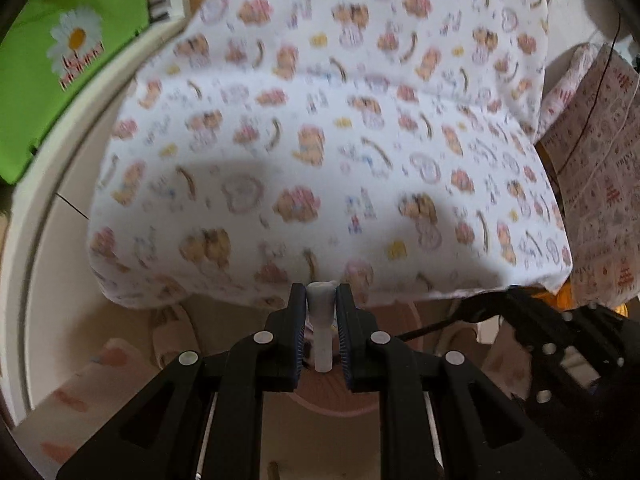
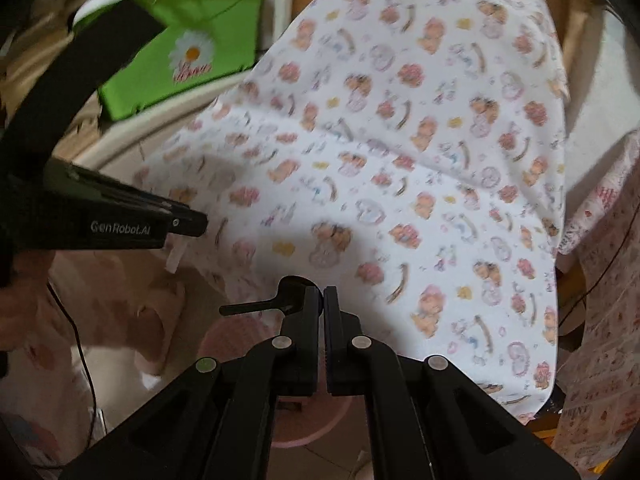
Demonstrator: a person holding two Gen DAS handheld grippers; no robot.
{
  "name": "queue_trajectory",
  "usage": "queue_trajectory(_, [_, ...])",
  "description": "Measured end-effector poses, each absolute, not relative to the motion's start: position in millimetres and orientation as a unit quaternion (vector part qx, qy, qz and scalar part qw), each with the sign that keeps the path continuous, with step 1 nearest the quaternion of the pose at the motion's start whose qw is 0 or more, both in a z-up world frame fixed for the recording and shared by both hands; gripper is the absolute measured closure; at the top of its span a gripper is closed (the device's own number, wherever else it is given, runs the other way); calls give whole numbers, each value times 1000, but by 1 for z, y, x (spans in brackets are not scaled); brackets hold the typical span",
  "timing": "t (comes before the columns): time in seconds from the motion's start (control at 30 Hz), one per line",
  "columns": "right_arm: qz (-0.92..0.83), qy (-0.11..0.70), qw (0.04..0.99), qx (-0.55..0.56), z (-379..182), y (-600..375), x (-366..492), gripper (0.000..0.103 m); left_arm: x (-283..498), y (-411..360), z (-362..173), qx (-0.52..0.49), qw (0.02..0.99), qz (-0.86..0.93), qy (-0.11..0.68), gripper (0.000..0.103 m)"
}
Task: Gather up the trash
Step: 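Carry tube and spoon down over the pink basket with both tools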
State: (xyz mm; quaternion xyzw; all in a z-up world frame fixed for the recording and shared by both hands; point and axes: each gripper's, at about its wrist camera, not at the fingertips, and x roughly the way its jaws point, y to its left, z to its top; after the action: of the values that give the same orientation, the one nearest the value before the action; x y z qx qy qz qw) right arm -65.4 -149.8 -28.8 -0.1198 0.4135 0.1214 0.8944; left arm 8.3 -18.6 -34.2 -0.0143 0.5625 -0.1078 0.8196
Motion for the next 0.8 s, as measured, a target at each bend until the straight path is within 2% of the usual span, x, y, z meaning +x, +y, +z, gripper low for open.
queue_trajectory(0.3, [101,499,855,-100,-86,-153,-43,100,9,-19,-80,-15,784,-88,614,89])
queue_trajectory(0.8, [56,552,826,-102,-162,-157,-38,100,-4,-28,-156,4,727,-58,684,88])
